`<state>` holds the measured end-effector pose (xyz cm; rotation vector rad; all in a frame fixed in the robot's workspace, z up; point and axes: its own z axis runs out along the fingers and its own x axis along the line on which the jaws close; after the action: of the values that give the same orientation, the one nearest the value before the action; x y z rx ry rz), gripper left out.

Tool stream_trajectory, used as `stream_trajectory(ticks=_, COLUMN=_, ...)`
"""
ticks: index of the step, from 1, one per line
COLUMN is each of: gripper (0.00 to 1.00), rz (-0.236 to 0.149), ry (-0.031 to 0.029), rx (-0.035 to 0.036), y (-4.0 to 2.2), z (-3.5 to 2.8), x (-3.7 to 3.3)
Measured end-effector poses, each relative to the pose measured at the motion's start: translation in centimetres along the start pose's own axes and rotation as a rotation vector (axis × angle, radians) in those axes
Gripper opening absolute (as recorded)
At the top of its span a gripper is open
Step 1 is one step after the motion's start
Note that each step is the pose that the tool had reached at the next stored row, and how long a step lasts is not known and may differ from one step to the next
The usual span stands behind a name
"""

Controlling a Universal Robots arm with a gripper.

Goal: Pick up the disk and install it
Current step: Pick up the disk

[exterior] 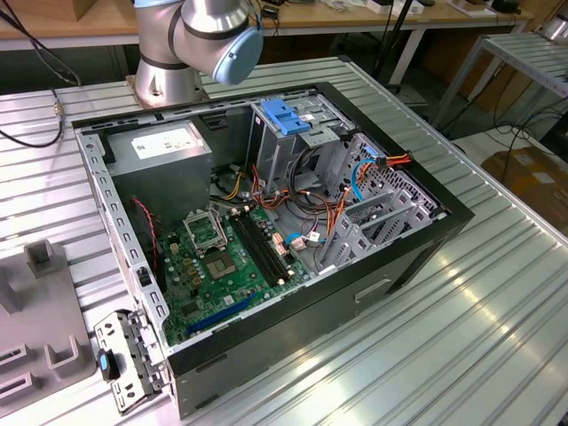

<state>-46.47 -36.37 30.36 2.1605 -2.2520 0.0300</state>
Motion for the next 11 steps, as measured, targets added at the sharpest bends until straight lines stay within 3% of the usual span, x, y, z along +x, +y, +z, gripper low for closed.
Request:
stream_trajectory(ticks=9, gripper=0.49, rz=-0.001, ry=-0.0008, rx=0.0036, y=0.03, z=0.67, x=-0.02)
stream_trajectory(ticks=10, gripper=0.41, rz=-0.001, ry=-0.0009, rx=0.0044, y=0.03, z=0.67, x=-0.02)
stream_trajectory(ticks=11, gripper=0.41, rz=-0.001, ry=-0.0009, rx=0.0046, y=0.03, z=0.67, x=-0.02)
